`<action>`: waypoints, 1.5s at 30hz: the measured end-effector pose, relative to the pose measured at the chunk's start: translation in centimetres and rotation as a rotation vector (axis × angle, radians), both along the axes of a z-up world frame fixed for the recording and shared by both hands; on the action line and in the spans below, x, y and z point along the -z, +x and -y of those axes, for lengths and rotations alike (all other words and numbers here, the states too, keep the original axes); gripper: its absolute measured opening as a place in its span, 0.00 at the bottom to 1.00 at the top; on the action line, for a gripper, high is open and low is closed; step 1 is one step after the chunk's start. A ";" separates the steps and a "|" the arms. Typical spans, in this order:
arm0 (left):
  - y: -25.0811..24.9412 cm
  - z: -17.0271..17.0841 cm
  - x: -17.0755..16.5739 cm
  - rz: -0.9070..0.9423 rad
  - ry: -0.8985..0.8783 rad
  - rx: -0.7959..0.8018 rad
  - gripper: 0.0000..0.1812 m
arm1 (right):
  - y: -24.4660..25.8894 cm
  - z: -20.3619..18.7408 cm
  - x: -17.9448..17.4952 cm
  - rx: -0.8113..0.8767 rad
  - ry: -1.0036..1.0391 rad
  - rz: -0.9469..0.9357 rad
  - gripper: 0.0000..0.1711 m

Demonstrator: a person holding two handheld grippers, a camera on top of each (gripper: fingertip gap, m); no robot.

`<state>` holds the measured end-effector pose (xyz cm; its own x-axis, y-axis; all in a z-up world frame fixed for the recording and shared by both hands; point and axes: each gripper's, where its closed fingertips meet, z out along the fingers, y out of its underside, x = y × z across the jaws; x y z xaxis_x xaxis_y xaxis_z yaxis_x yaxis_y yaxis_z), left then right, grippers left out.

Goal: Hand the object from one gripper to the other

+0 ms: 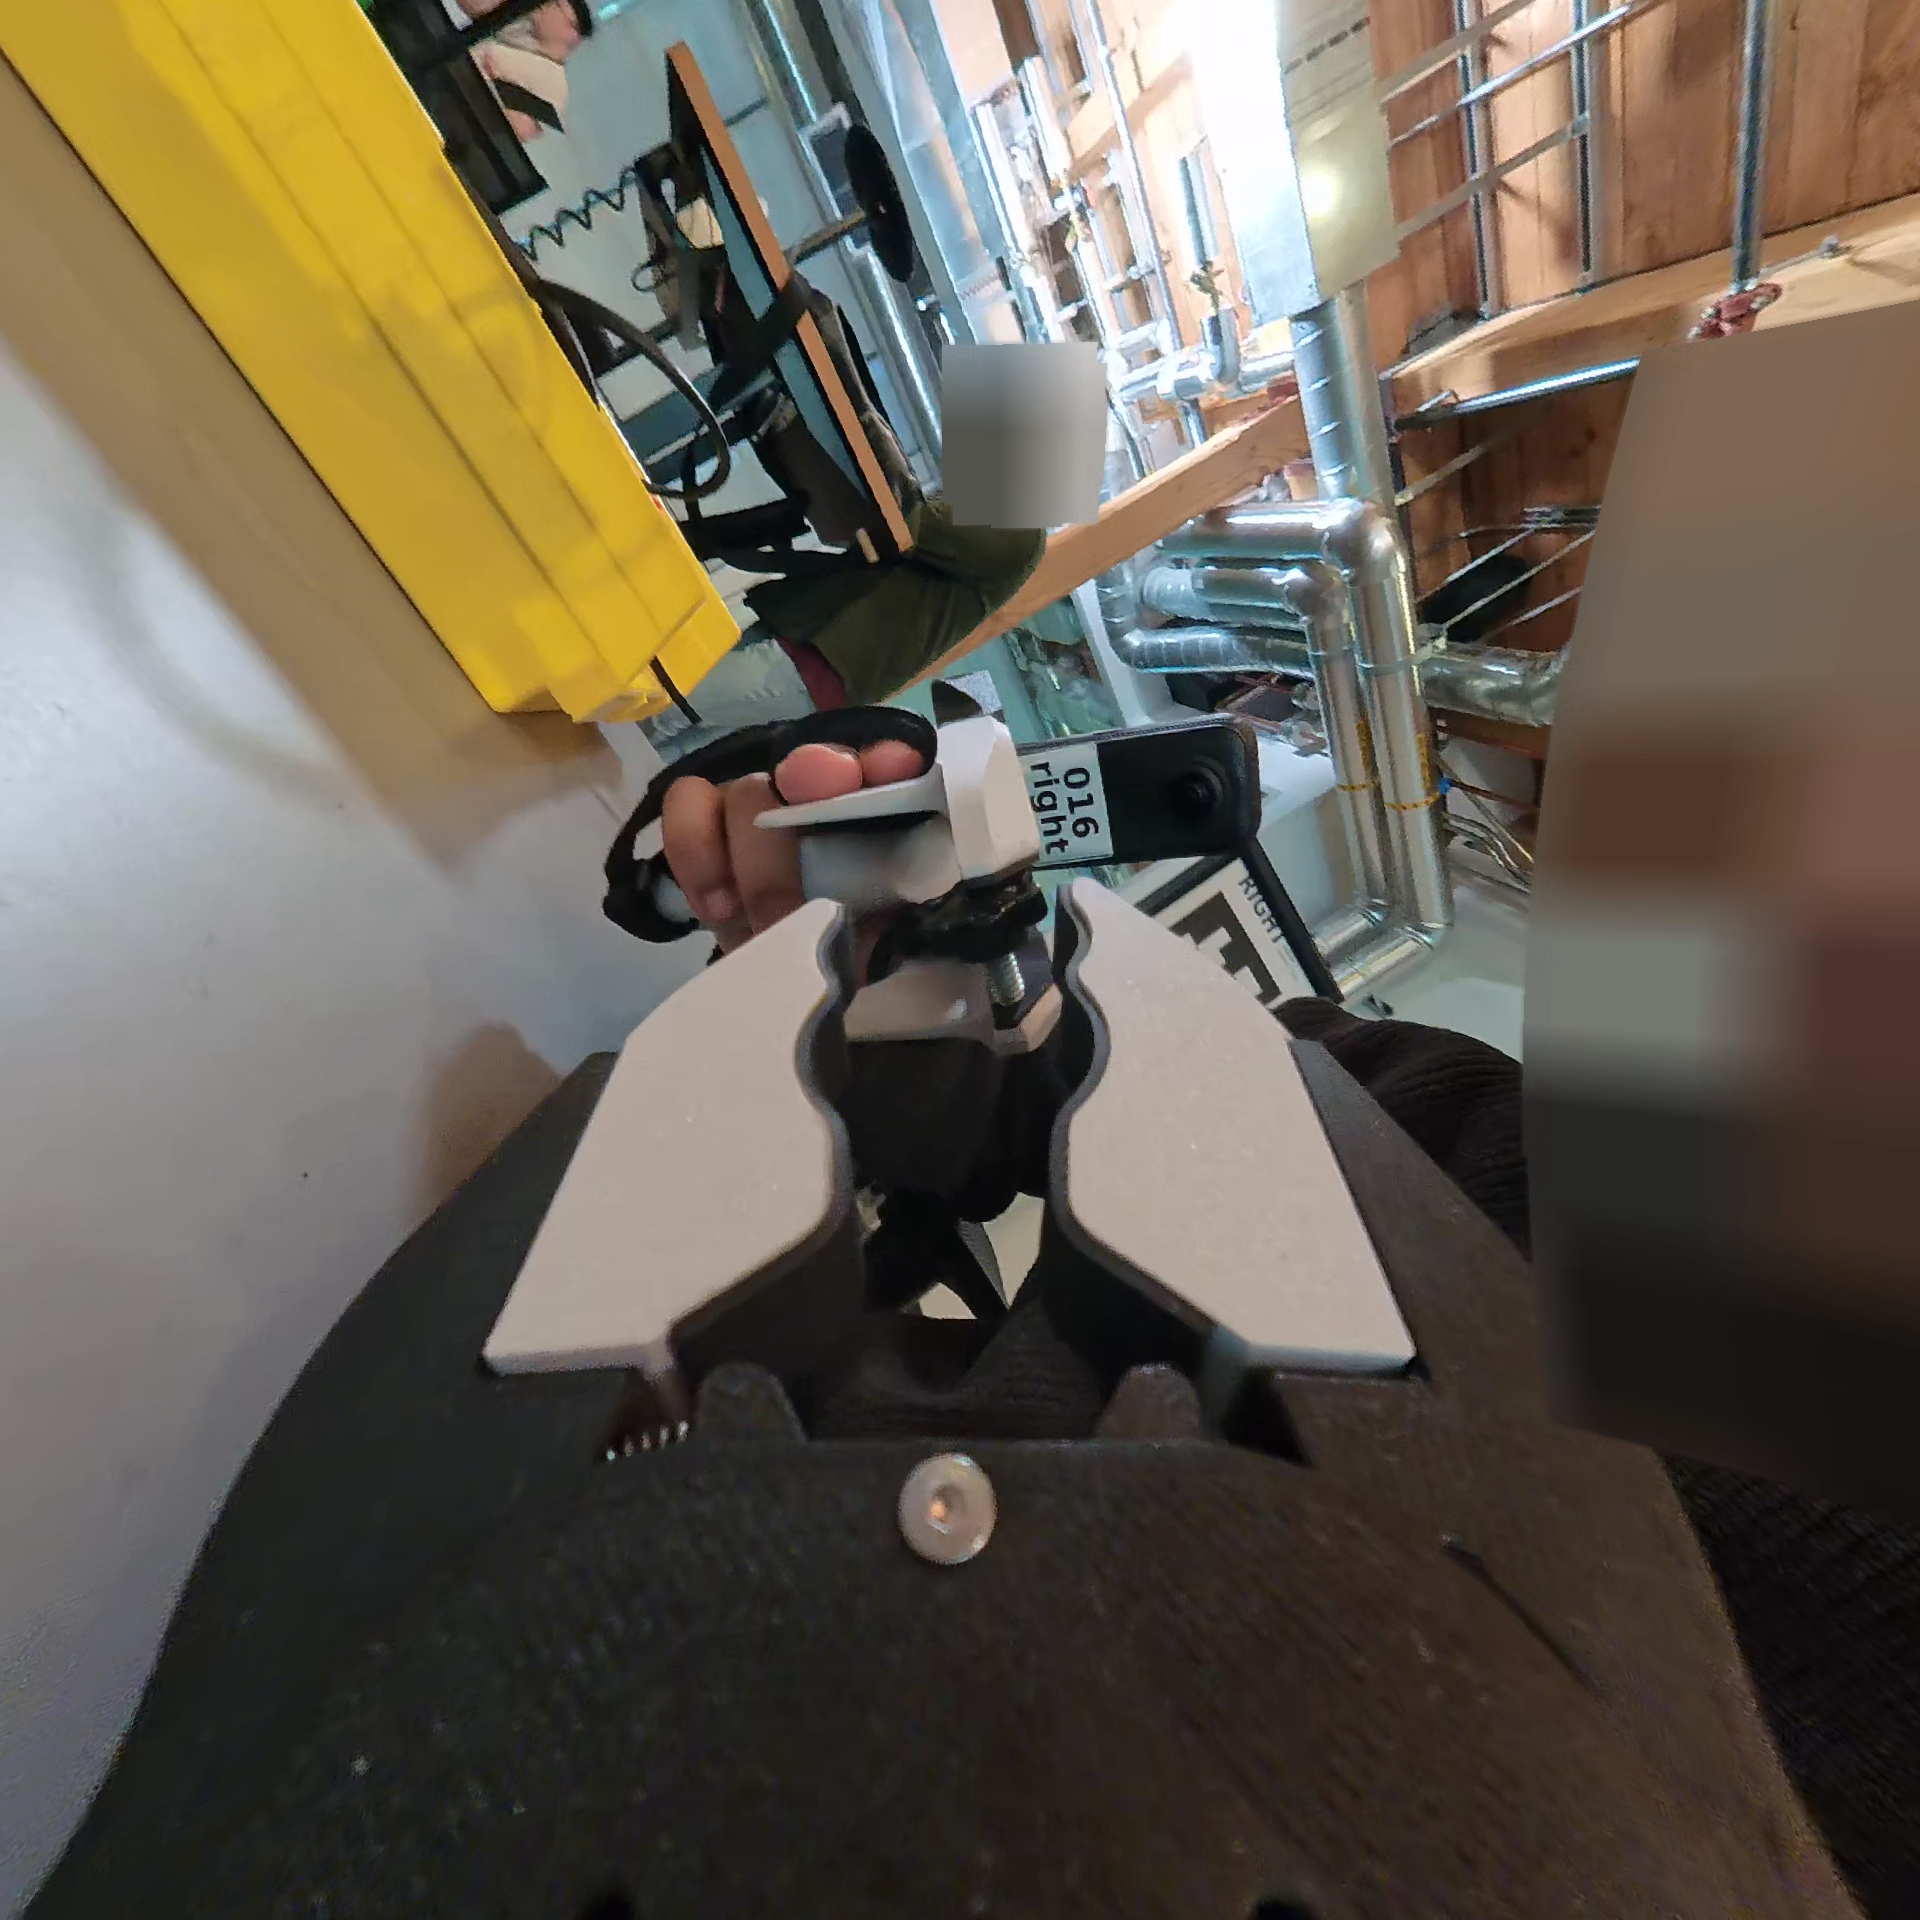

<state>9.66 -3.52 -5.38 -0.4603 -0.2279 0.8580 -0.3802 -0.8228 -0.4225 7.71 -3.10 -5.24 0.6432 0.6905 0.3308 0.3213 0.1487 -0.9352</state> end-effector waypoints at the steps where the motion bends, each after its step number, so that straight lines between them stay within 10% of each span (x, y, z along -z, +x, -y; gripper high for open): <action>1: 0.0 -0.2 0.0 0.002 0.002 -0.014 0.21 | 0.1 0.0 -0.1 0.002 -0.011 -0.012 0.14; 9: 0.1 -1.9 -0.9 0.064 0.215 -0.209 0.25 | 1.0 -0.2 -0.5 -0.007 -0.197 -0.238 0.14; 27: 0.3 0.8 1.8 0.215 1.402 -0.390 0.20 | 0.1 0.6 0.7 -0.374 -1.067 -0.931 0.15; 38: 0.3 1.1 1.6 0.224 1.449 -0.393 0.11 | 0.3 0.3 1.2 -0.386 -1.105 -0.978 0.16; 45: 0.3 0.0 1.0 0.167 1.304 -0.418 0.11 | 2.4 -1.9 0.3 -0.245 -0.844 -1.030 0.38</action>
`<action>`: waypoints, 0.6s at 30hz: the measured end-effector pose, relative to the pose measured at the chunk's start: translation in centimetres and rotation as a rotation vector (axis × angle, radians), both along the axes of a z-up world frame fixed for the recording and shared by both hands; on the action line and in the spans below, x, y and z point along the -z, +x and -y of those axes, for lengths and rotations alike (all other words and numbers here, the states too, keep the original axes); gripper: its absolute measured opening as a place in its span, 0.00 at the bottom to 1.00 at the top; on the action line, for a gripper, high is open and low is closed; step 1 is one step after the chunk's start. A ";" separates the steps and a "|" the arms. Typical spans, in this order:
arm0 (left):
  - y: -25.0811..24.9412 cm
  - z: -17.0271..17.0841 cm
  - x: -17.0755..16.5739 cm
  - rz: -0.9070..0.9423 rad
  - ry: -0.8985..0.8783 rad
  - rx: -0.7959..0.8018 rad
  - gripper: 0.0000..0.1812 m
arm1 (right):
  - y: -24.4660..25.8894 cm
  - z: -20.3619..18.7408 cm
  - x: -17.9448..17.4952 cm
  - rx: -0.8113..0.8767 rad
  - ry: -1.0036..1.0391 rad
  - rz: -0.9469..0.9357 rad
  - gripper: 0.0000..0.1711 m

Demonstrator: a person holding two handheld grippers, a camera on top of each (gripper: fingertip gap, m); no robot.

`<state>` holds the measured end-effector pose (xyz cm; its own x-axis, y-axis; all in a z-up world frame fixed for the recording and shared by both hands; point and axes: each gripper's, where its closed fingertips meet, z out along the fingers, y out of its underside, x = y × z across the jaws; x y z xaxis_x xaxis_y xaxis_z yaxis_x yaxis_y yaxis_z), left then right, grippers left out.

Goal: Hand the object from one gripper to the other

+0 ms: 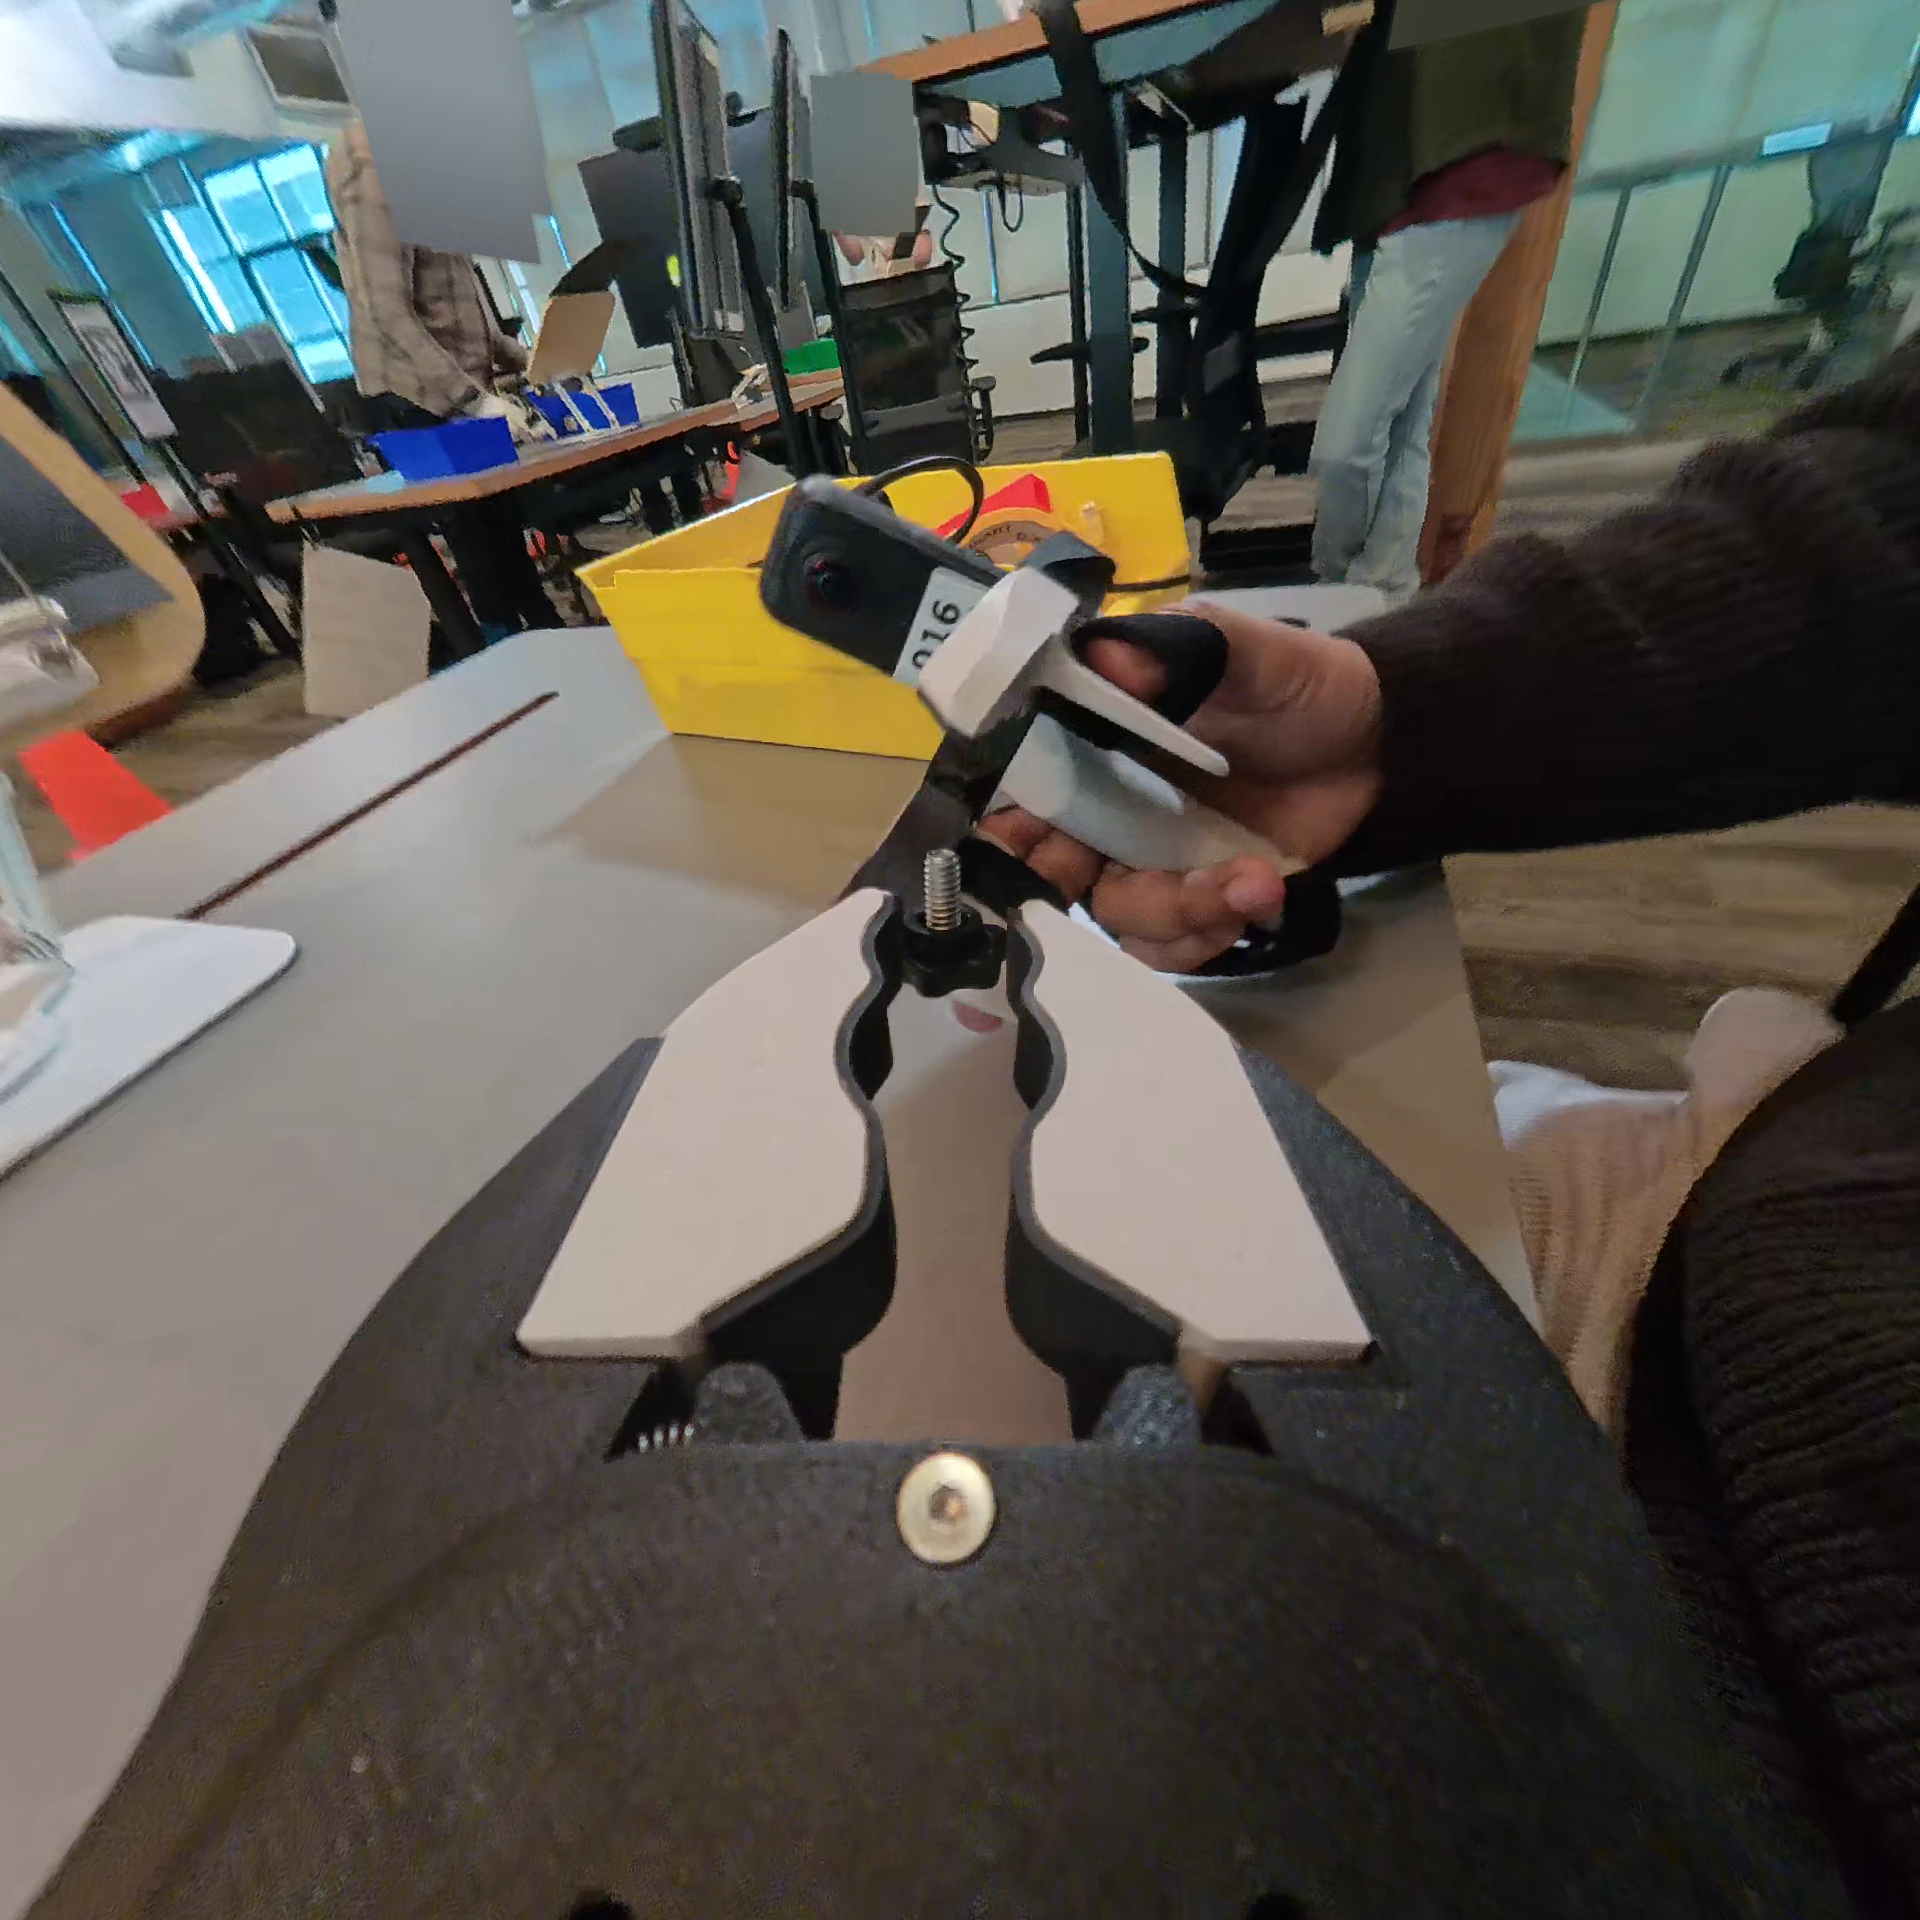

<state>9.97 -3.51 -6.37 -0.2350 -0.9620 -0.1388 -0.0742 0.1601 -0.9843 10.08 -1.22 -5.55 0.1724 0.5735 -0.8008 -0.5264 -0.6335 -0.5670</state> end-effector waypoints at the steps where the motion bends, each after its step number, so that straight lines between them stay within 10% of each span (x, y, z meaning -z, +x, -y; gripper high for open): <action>1: 0.0 -0.2 -0.1 -0.007 -0.057 0.002 0.10 | 0.6 -0.2 -0.4 0.047 0.044 0.024 0.38; 11: -0.5 -1.5 -1.0 -0.074 -0.831 0.204 0.11 | -0.7 0.5 -1.0 0.264 0.738 0.780 0.38; 18: -0.7 0.4 -0.7 -0.172 -1.034 0.376 0.11 | -2.2 1.1 0.2 0.214 0.834 0.909 0.27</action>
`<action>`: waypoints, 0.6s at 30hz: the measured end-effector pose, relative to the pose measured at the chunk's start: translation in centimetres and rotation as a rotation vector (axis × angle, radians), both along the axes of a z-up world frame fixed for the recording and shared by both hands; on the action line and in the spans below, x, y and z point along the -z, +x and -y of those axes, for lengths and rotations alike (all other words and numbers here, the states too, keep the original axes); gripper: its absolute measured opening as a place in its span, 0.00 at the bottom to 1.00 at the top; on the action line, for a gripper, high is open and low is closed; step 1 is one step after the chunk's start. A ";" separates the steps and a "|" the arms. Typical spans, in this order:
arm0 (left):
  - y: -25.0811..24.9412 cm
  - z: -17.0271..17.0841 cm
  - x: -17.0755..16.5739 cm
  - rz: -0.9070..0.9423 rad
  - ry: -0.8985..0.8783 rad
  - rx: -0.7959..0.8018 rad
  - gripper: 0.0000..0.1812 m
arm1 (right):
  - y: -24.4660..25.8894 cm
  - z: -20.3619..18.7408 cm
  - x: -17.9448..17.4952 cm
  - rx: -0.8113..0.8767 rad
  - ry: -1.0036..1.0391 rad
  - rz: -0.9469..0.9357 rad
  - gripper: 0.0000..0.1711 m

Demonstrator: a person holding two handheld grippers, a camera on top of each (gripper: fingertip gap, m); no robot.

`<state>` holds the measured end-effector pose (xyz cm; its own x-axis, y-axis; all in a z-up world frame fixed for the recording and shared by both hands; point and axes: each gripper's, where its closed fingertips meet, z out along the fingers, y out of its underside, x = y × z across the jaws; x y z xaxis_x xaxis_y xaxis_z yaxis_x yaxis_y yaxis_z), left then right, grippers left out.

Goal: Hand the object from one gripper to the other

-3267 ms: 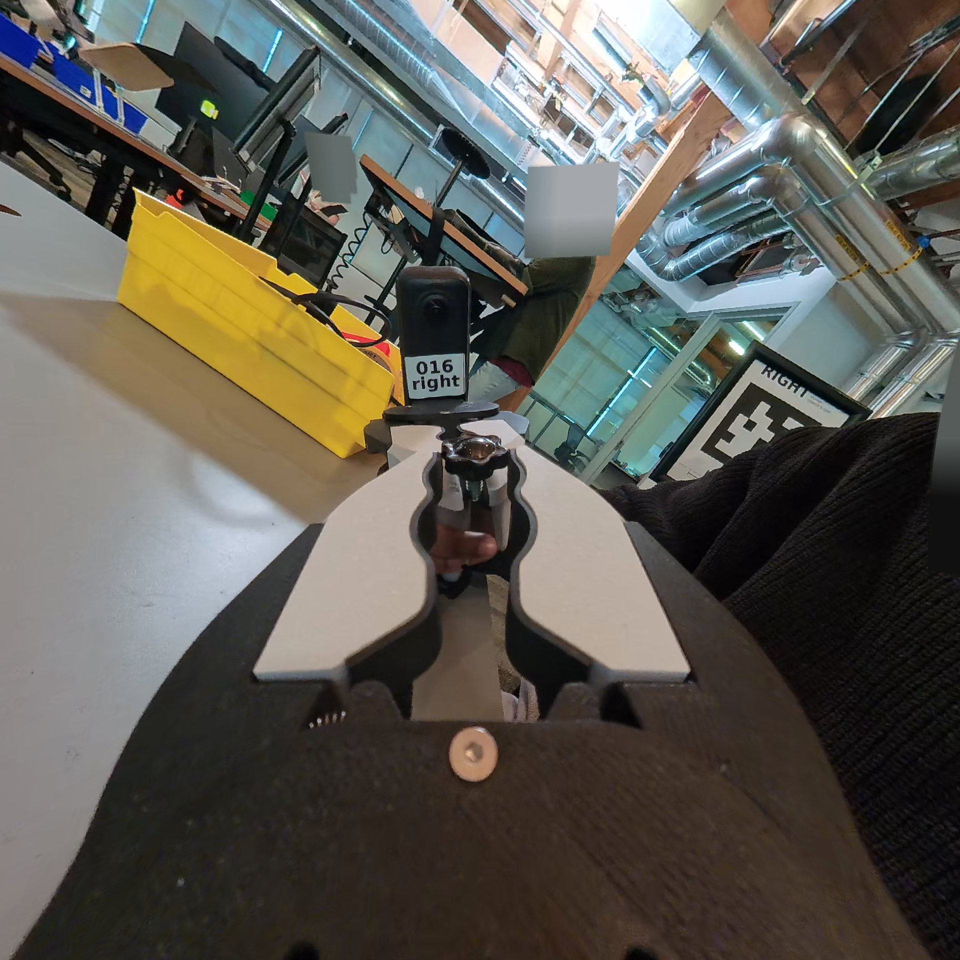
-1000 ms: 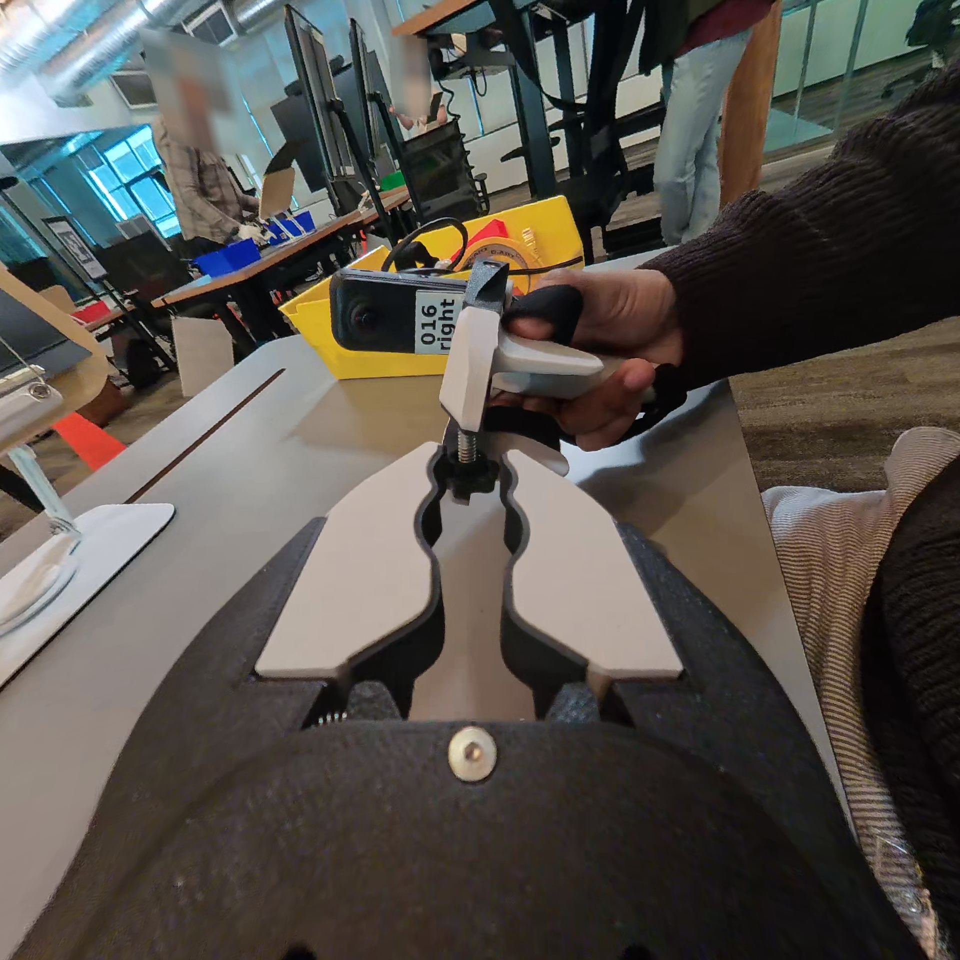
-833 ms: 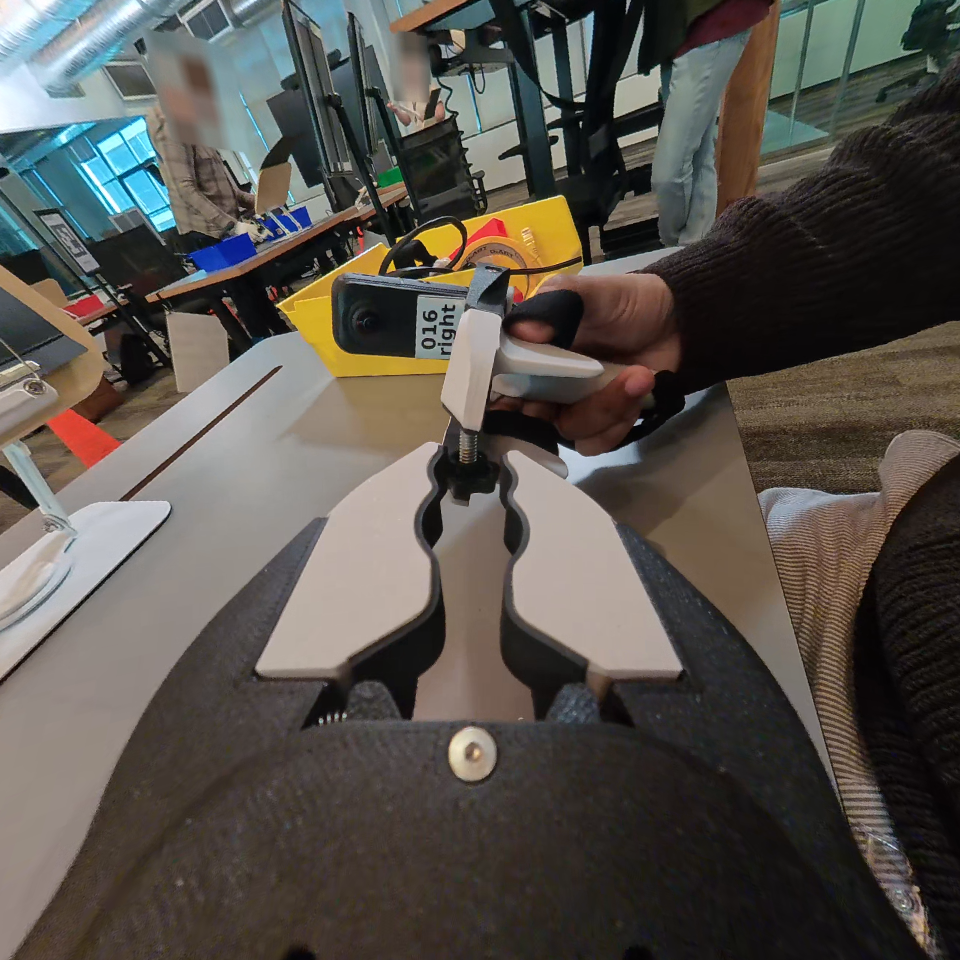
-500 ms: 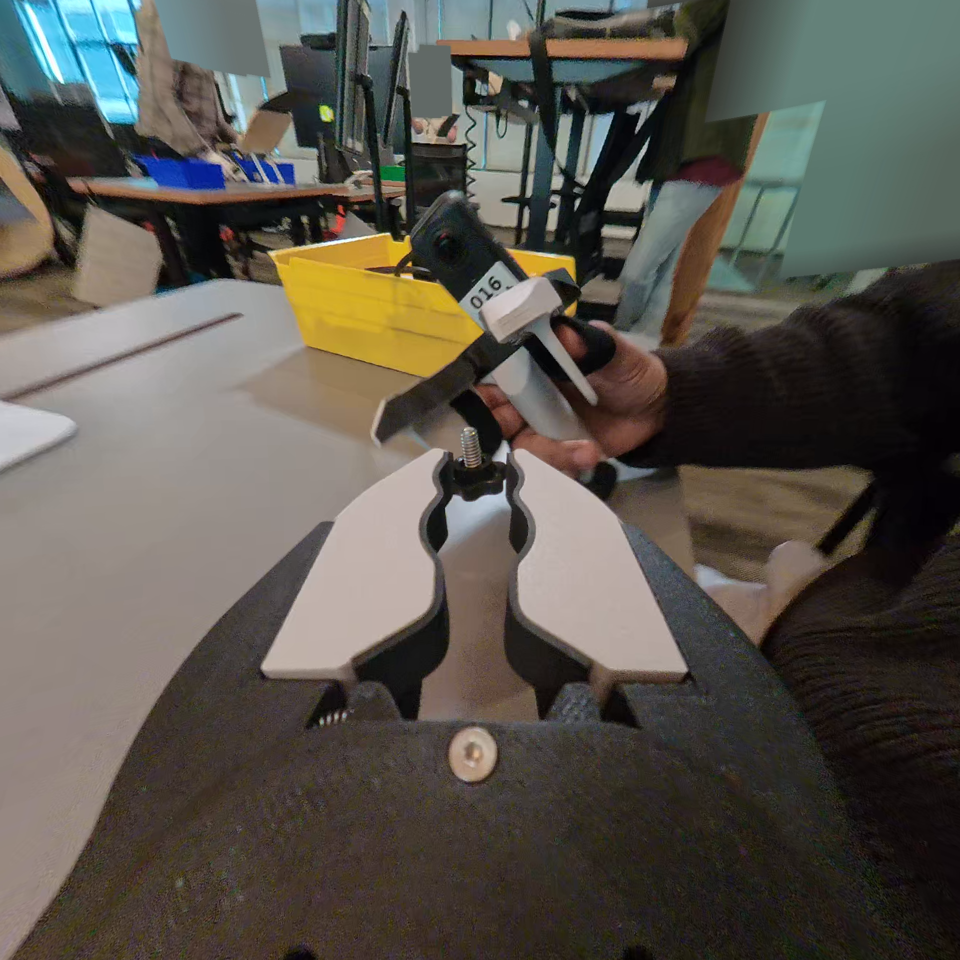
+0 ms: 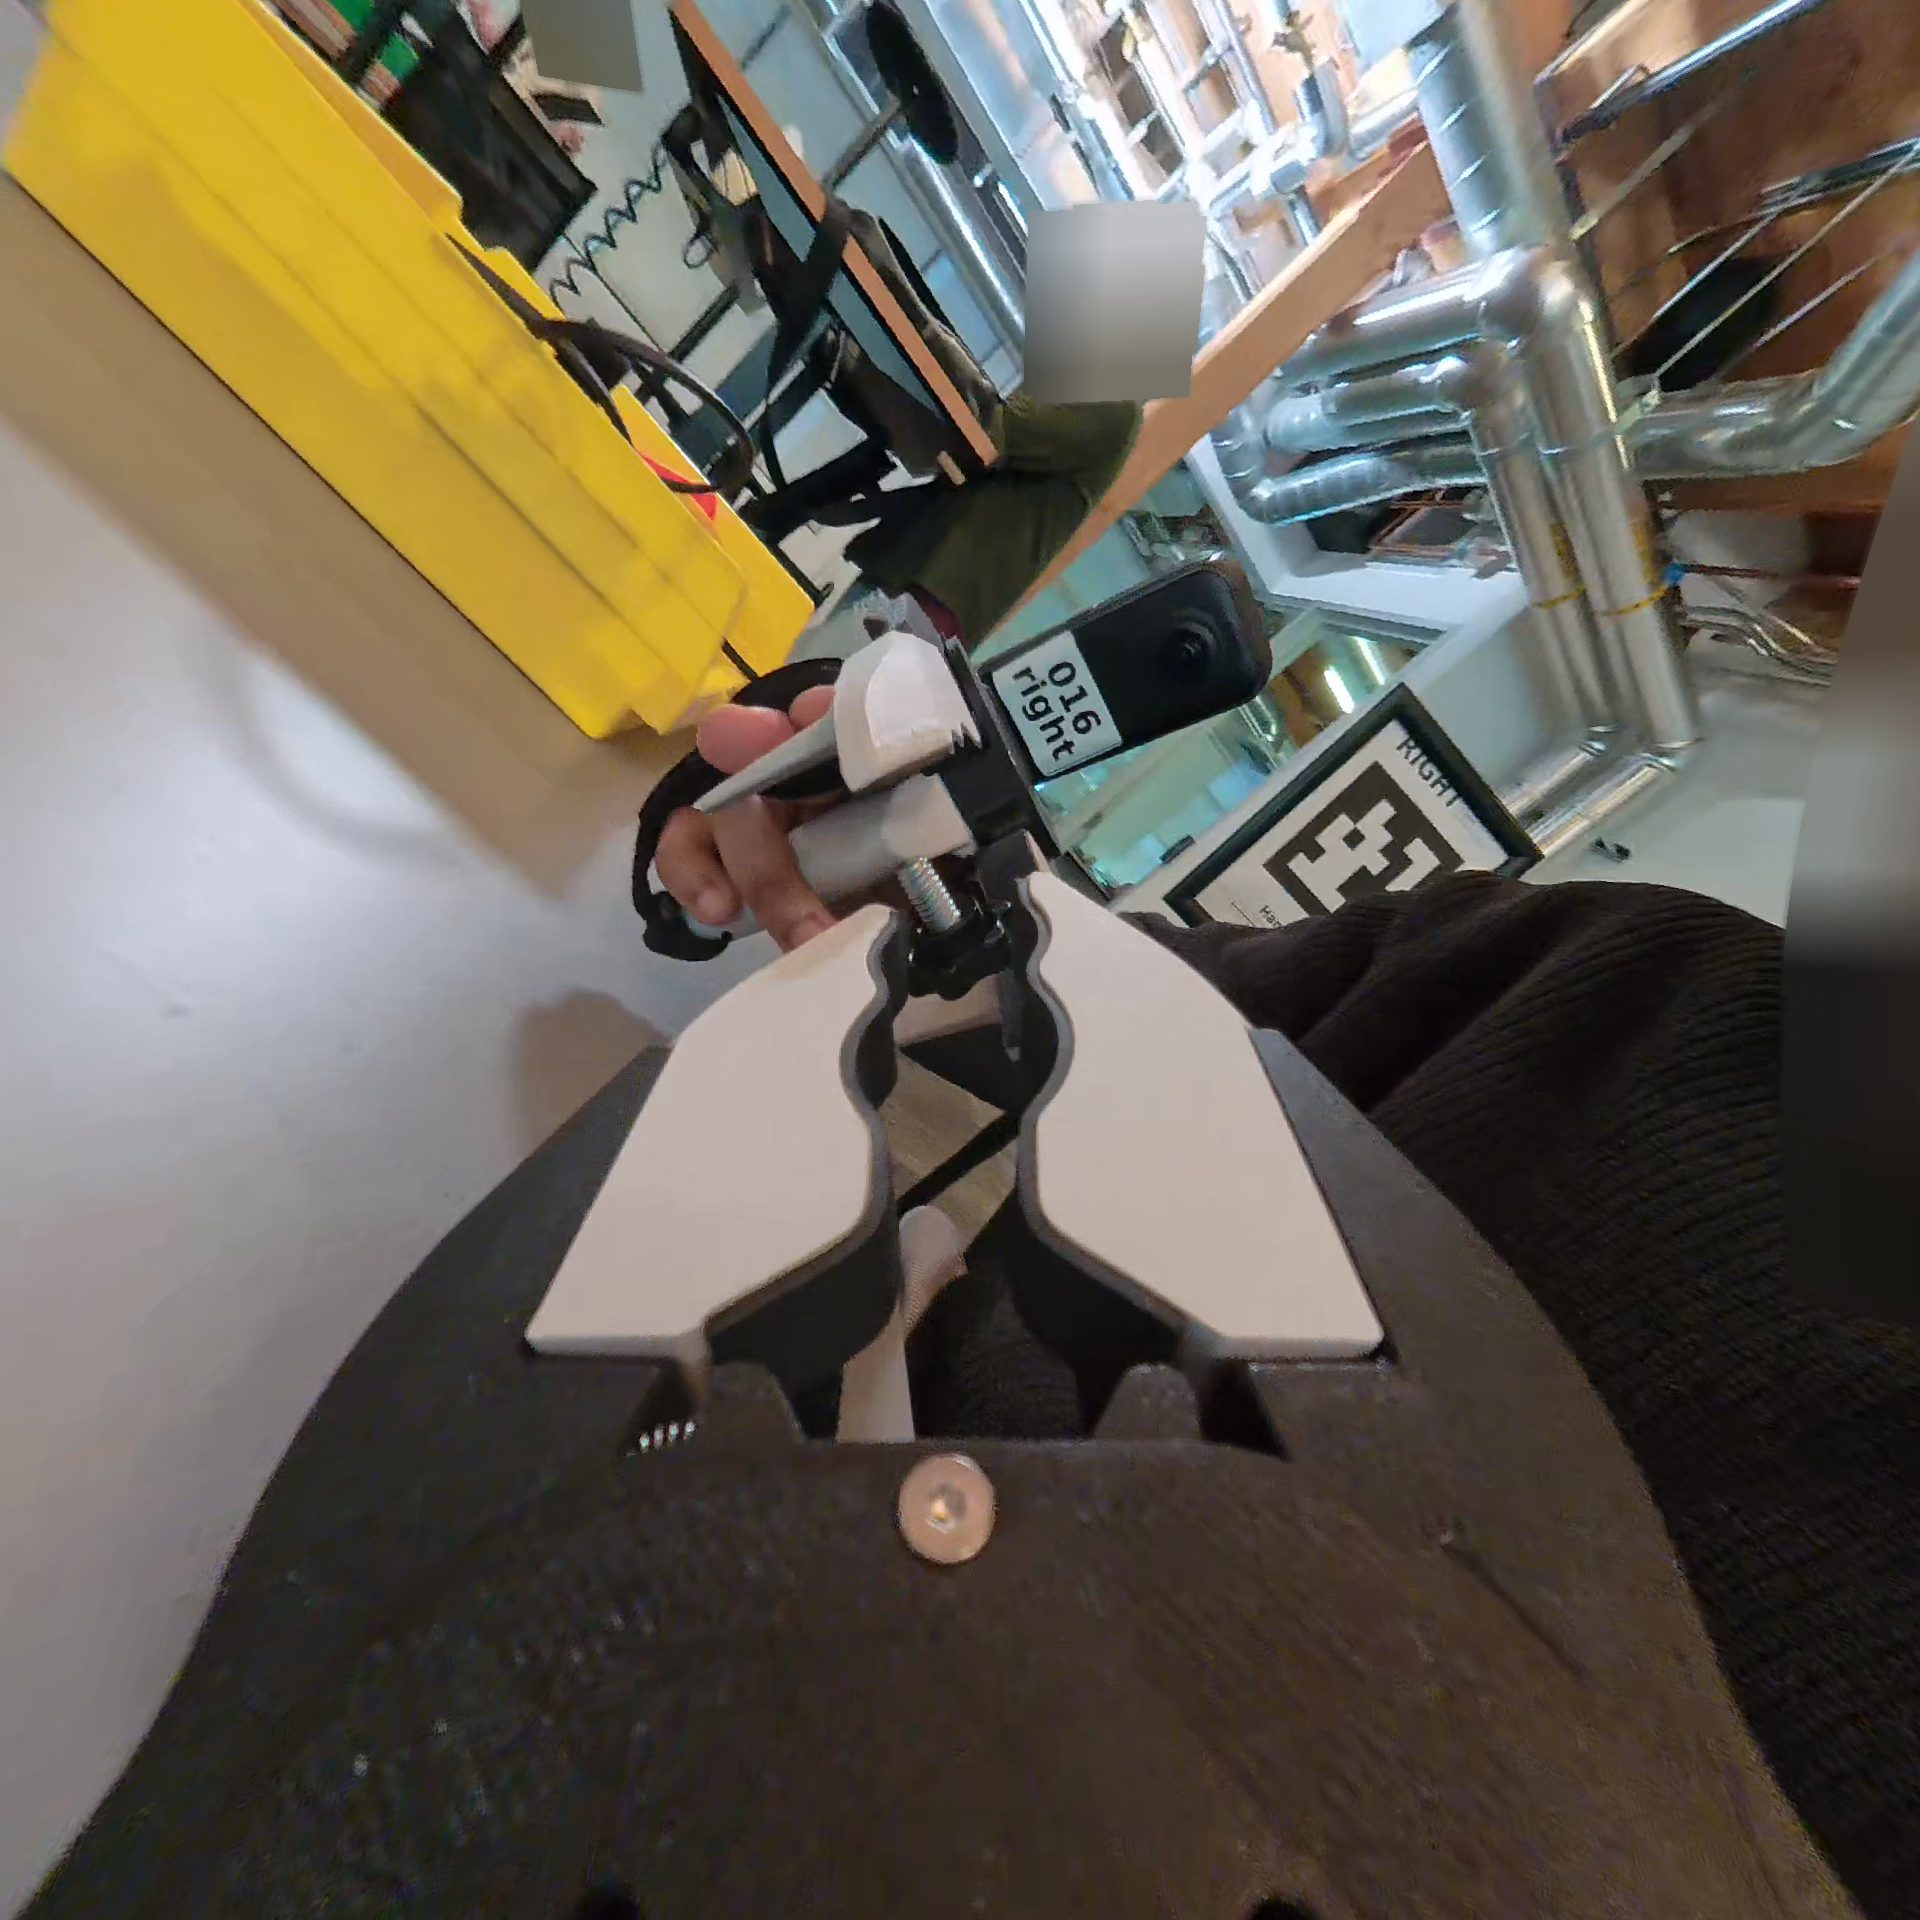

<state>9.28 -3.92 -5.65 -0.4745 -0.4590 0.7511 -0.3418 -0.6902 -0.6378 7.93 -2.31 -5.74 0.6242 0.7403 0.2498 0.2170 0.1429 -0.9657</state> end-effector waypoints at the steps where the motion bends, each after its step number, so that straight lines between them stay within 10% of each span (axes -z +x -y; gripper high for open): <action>1: 0.0 0.2 0.0 0.000 -0.002 0.009 0.11 | -0.1 0.1 0.0 -0.007 0.005 0.007 0.21; 12: 0.2 -0.4 -0.2 0.016 -0.038 -0.032 0.15 | 0.9 -0.3 -0.6 0.076 0.018 0.045 0.14; 18: 0.4 -1.7 0.2 -0.008 -0.059 -0.103 0.19 | 7.7 -0.7 -4.6 0.383 -0.108 -0.073 0.14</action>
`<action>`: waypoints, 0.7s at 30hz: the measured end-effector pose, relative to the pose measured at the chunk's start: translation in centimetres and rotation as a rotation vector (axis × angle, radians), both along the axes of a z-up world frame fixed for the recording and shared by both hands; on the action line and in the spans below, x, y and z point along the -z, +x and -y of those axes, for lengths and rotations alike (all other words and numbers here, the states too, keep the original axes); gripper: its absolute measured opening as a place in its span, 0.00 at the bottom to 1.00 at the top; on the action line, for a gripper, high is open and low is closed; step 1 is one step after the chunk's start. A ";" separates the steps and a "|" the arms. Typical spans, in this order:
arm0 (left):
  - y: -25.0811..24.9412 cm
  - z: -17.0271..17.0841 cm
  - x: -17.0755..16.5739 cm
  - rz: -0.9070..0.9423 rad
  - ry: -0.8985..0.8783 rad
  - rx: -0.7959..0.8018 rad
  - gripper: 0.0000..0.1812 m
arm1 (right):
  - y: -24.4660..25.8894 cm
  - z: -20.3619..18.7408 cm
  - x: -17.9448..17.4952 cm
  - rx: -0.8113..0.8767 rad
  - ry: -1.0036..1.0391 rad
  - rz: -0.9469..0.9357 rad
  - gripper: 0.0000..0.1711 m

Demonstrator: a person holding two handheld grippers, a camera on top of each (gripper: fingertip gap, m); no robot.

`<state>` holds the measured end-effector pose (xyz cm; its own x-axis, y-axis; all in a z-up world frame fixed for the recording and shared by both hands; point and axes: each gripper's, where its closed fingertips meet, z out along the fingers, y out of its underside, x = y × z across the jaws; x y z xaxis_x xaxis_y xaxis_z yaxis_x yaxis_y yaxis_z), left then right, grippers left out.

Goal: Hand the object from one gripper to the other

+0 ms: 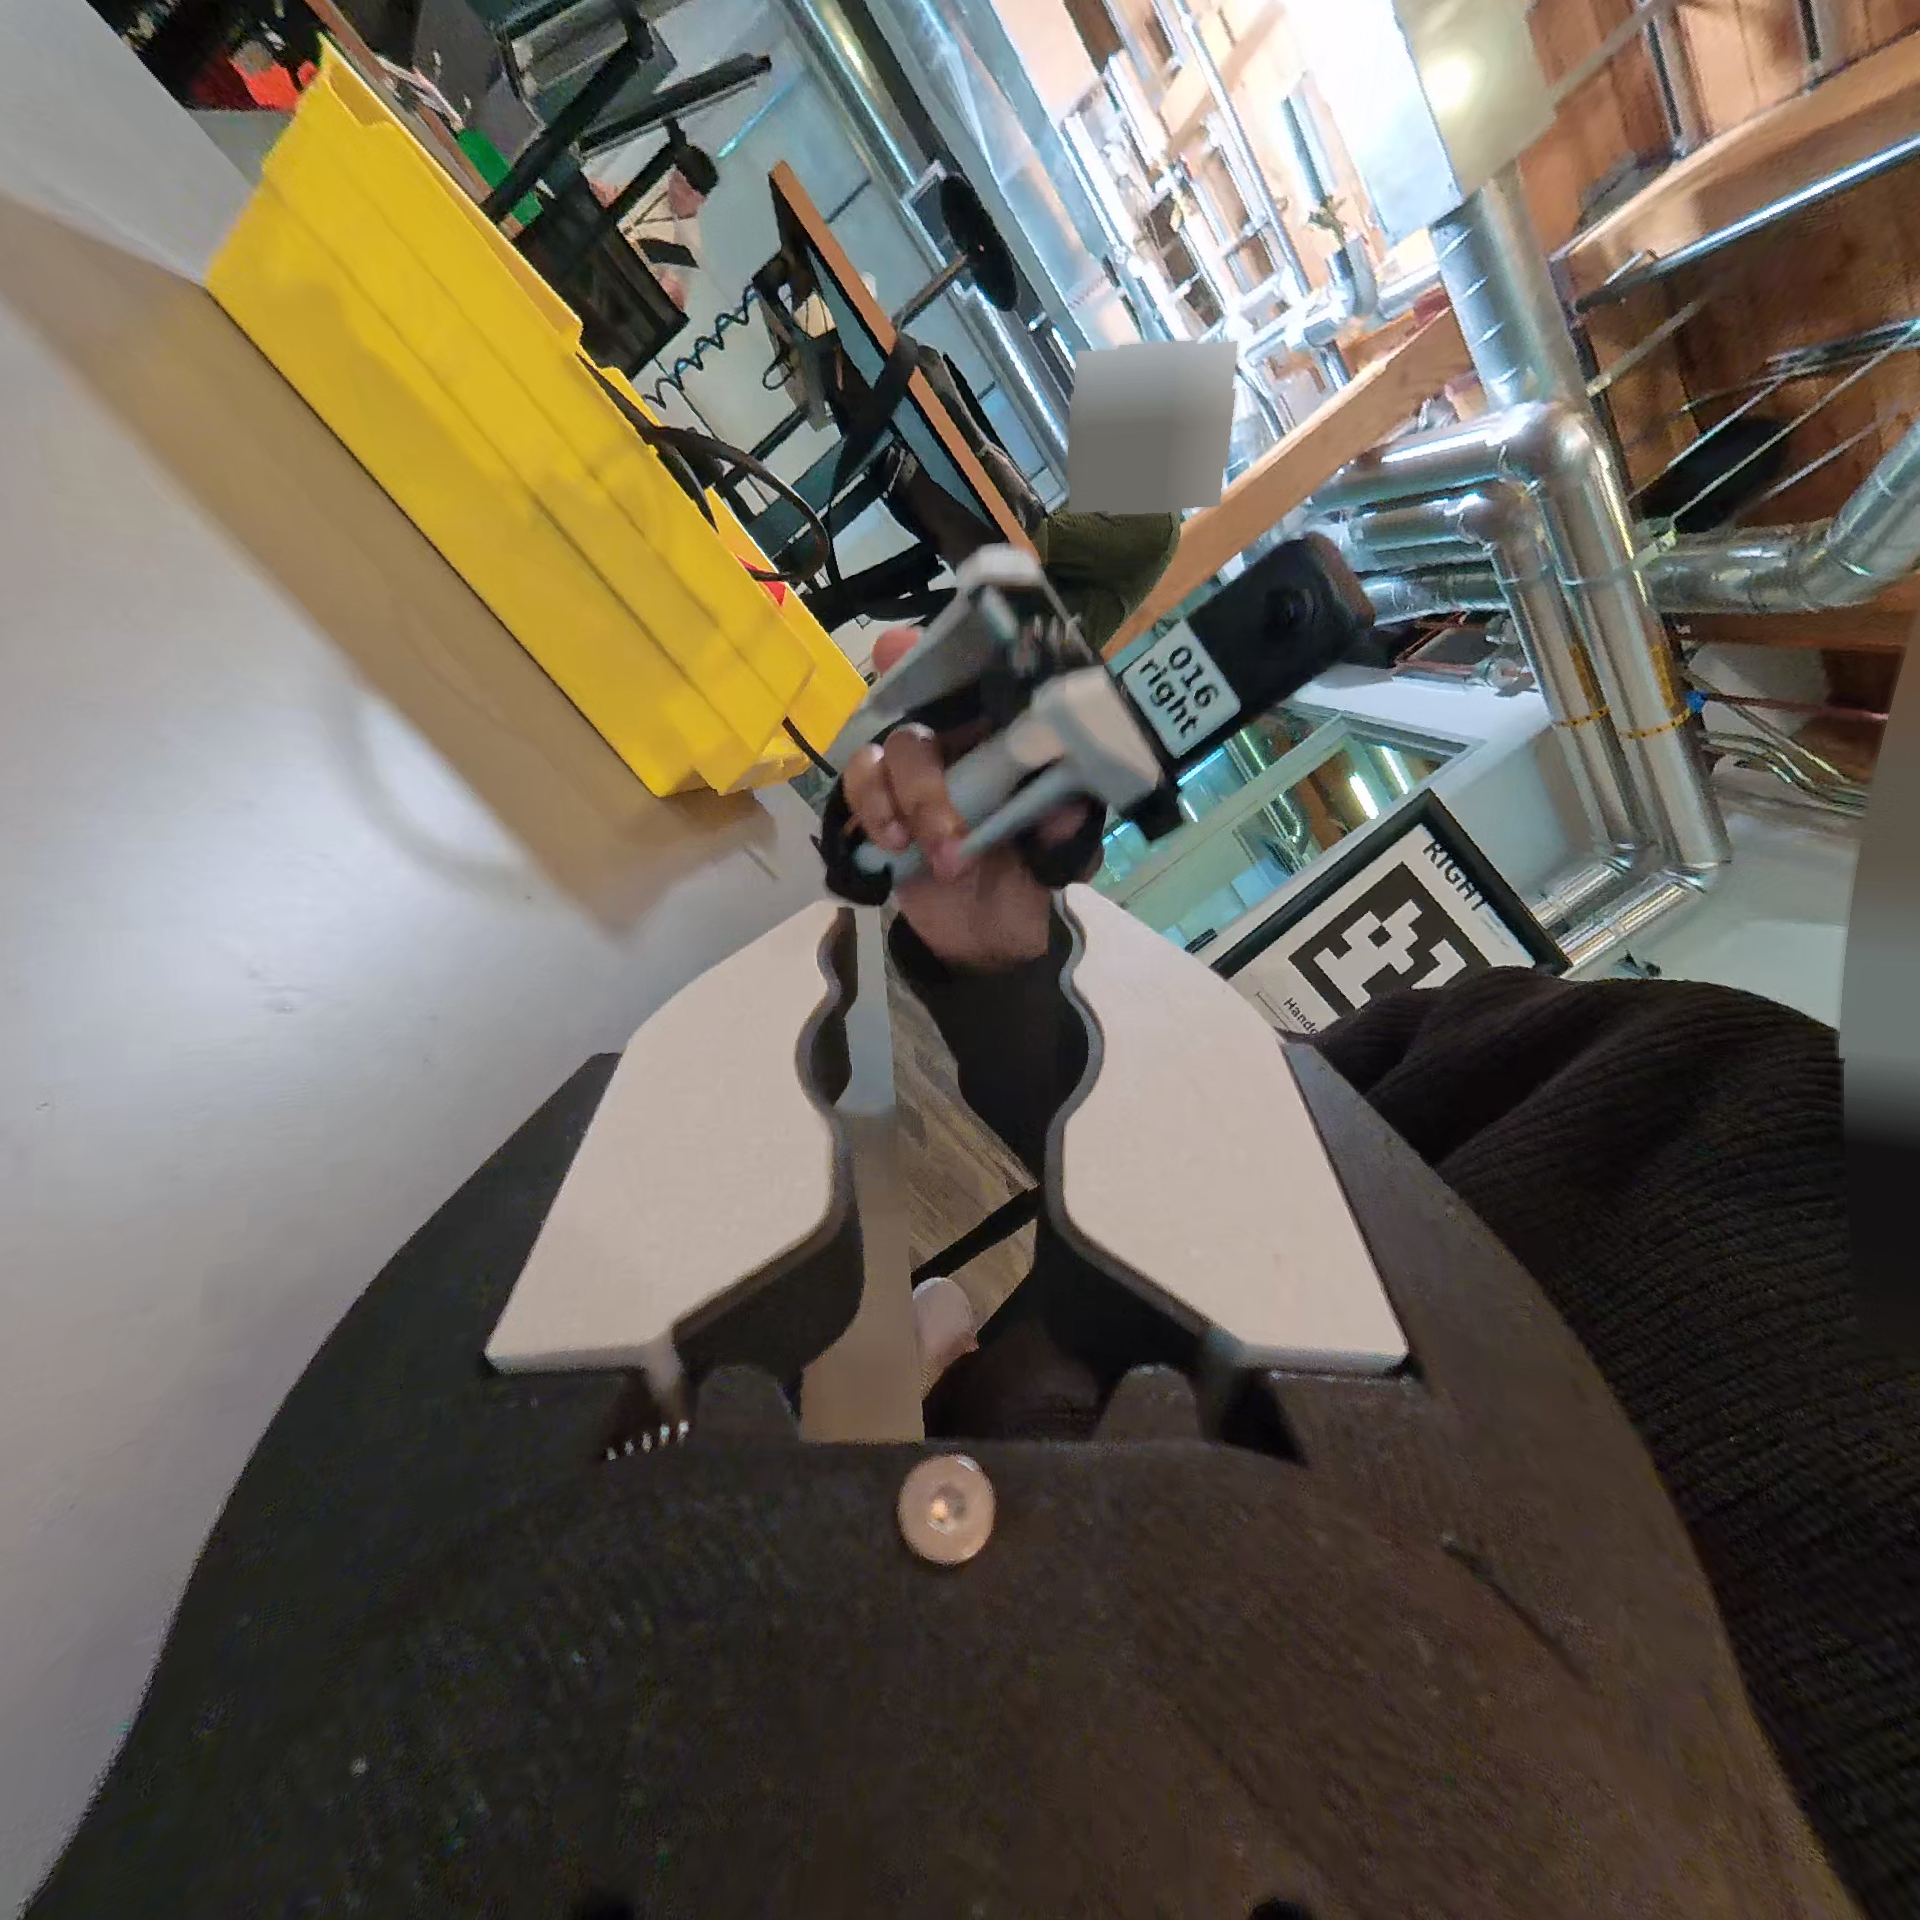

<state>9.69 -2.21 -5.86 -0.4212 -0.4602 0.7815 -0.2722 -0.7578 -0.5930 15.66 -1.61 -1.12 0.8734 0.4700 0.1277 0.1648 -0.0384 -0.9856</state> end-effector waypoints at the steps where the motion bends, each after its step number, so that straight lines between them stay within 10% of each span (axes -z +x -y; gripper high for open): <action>1: 0.0 0.0 0.0 -0.002 0.000 0.002 0.20 | 2.1 0.3 -1.2 0.070 0.017 -0.015 0.14; 10: 0.3 1.0 1.0 -0.042 0.031 0.052 0.20 | 24.3 7.5 -1.9 0.713 -0.102 -0.143 0.14; 21: 0.4 0.3 1.3 -0.052 -0.034 0.048 0.20 | 31.9 10.7 2.6 0.962 -0.278 -0.126 0.15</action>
